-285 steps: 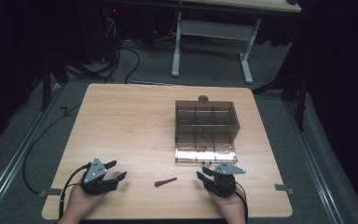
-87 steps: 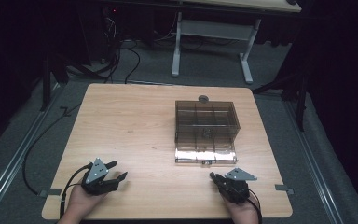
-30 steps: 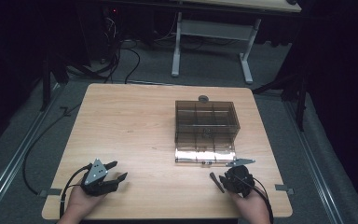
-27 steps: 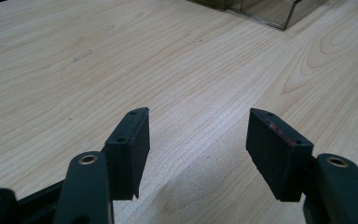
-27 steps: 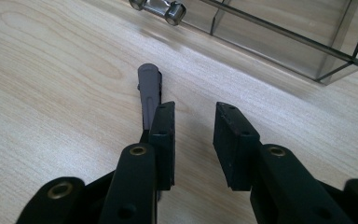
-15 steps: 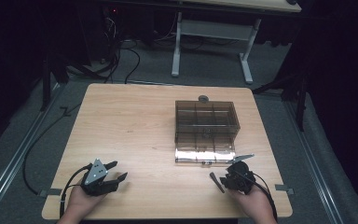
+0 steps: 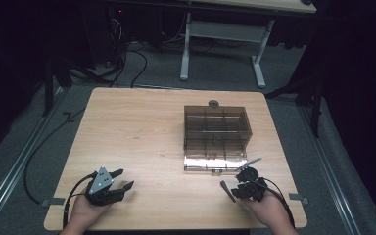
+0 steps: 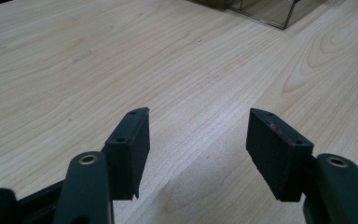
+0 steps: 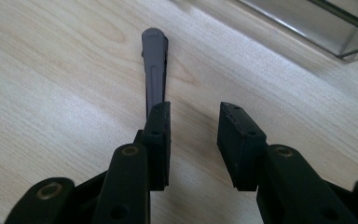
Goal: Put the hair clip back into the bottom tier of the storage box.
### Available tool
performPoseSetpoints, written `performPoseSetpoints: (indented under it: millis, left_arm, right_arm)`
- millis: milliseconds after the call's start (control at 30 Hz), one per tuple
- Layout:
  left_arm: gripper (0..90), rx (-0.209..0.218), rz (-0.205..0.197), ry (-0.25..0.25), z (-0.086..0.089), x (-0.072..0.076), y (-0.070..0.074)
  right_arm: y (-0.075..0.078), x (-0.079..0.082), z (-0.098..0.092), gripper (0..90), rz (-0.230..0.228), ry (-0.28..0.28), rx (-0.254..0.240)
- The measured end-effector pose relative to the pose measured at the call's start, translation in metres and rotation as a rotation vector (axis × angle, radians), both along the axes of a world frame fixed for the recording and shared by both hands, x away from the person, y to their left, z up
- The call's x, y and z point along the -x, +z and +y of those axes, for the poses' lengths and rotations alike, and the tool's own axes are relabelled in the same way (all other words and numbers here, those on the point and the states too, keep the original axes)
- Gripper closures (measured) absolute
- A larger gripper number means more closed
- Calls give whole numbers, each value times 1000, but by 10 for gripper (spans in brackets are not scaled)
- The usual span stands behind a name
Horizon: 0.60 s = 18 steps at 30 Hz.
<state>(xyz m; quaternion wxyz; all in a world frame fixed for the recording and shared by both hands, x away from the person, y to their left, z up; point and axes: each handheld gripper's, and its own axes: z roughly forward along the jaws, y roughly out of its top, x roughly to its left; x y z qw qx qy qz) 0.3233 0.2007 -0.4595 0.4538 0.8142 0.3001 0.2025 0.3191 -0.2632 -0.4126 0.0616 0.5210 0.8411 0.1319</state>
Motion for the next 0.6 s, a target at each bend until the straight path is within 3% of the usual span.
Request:
performPoseSetpoints:
  millis: [300, 600]
  left_arm:
    - [398, -5, 2, -2, 0, 0, 0]
    - [397, -4, 3, -3, 0, 0, 0]
  right_arm:
    - [7, -6, 11, 624, 95, 61, 67]
    - [9, -12, 17, 619, 153, 87, 95]
